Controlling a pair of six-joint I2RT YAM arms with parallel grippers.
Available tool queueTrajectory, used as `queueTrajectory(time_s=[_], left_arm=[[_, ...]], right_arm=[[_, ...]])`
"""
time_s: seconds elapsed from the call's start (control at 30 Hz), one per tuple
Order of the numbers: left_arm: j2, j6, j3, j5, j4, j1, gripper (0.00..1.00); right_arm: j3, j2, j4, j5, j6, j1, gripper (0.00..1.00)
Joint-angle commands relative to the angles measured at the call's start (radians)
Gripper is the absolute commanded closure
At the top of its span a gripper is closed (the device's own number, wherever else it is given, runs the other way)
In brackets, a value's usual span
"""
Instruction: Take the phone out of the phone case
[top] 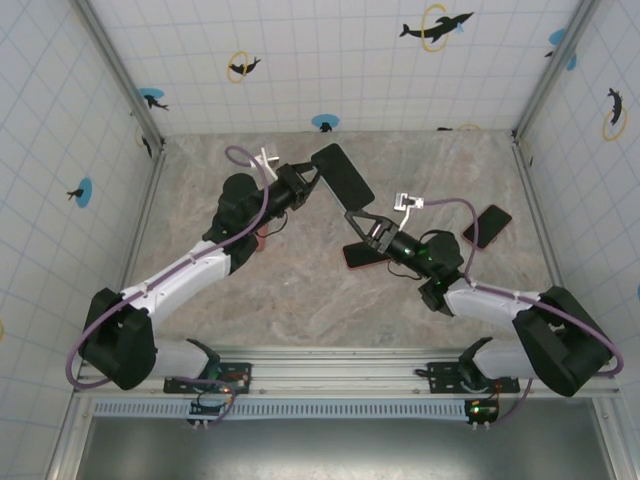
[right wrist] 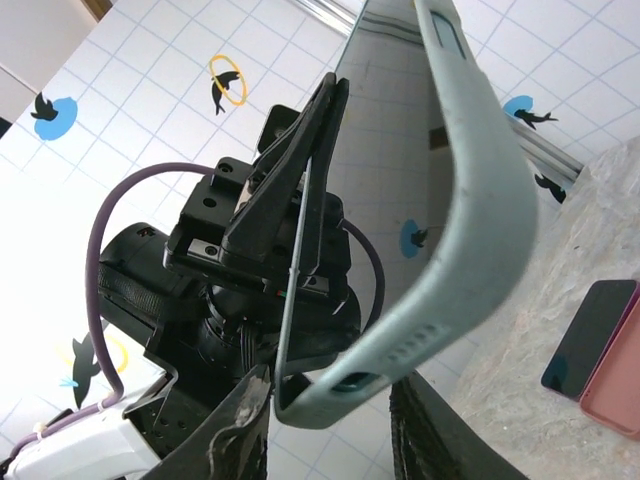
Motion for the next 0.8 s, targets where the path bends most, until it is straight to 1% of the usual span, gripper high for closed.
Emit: queueTrajectory(time_s=[0.0,0.17,0.33,0.47,0.53,0.77], left_arm=[[-0.007,-0.041,0.019,0.011,0.104,-0.010,1.00],[-0.002,-0.047,0.025,0.021,0.106,-0.017,1.00],[0.001,-0.065,0.024,0.019,0.117,-0.022,1.00],[0.001,-0.092,0.026,0.017,0.128,-0.025,1.00],[0.000,-0.112,0.028,0.014,0.130,-0.029,1.00],[-0.009,-0.162,0.025,0.015,0.142,-0.047,1.00]], right_arm=[[0.046,0.014,0.055,-0.004,-0.006,0.005,0.67],[0.062,0.030,0.070,-0.017,0.000,-0.004,0.71],[0.069,0.038,0.076,-0.024,-0.004,-0.004,0.78],[0.061,0.033,0.061,-0.042,-0.038,-0.009,0.81],[0.068,0.025,0.014,-0.072,-0.080,-0.011,0.82],[0.076,0.016,-0.037,-0.088,-0.153,-0.034,0.82]])
